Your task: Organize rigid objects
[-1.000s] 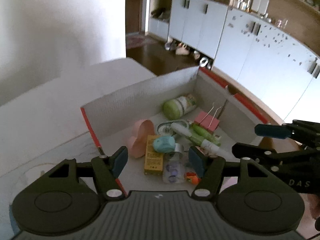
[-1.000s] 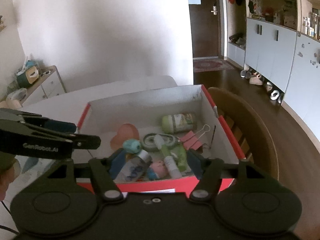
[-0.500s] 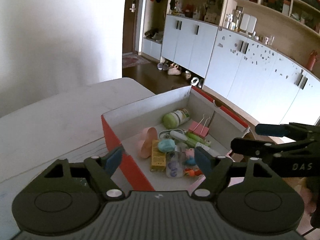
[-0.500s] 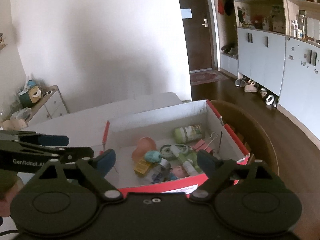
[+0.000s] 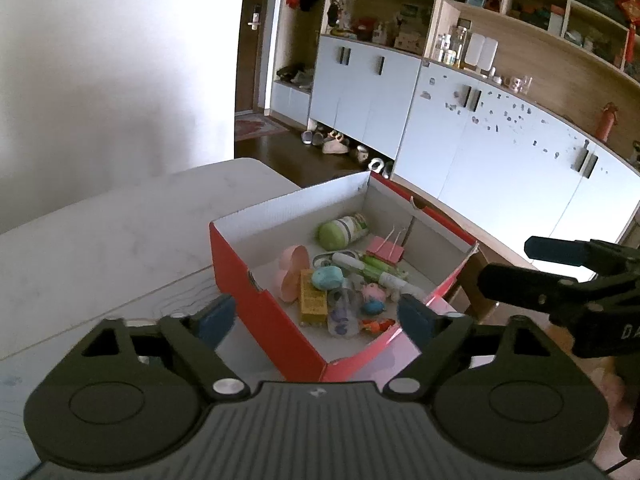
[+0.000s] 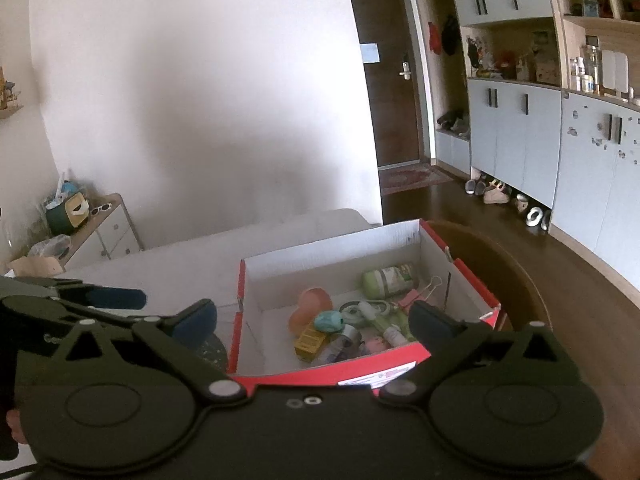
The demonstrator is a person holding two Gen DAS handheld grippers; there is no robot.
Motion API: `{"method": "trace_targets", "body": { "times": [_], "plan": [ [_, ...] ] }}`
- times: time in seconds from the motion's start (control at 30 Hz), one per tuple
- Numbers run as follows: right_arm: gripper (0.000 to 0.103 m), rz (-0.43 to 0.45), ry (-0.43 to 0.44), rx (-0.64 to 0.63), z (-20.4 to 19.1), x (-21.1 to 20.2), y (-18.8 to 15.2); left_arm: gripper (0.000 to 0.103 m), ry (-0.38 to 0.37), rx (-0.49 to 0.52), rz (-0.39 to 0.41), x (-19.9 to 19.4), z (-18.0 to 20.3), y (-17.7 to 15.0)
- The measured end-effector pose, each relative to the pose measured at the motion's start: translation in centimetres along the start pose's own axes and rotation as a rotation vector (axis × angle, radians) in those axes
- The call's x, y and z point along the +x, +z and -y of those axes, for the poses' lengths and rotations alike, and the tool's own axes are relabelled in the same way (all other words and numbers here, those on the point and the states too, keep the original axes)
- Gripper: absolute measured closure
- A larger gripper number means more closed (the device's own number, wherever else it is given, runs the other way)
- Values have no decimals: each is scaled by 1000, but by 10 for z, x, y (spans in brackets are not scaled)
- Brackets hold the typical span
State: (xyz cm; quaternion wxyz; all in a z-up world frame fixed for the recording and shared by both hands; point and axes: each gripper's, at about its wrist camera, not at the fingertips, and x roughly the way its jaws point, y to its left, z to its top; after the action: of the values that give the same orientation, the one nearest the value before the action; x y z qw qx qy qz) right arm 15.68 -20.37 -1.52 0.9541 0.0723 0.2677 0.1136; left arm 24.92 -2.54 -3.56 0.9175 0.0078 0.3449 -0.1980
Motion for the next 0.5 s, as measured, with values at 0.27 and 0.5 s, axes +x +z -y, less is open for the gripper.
{"method": "trace_targets", "body": {
  "times": [0.27,0.5],
  "plan": [
    [0,15,-10,21,-9,-9,-6,0,-18,-13,38,-15,-4,-5],
    [0,16,-14,33,-11,-14,-10,0,-71,-55,55,-25,-12,-7]
  ]
}}
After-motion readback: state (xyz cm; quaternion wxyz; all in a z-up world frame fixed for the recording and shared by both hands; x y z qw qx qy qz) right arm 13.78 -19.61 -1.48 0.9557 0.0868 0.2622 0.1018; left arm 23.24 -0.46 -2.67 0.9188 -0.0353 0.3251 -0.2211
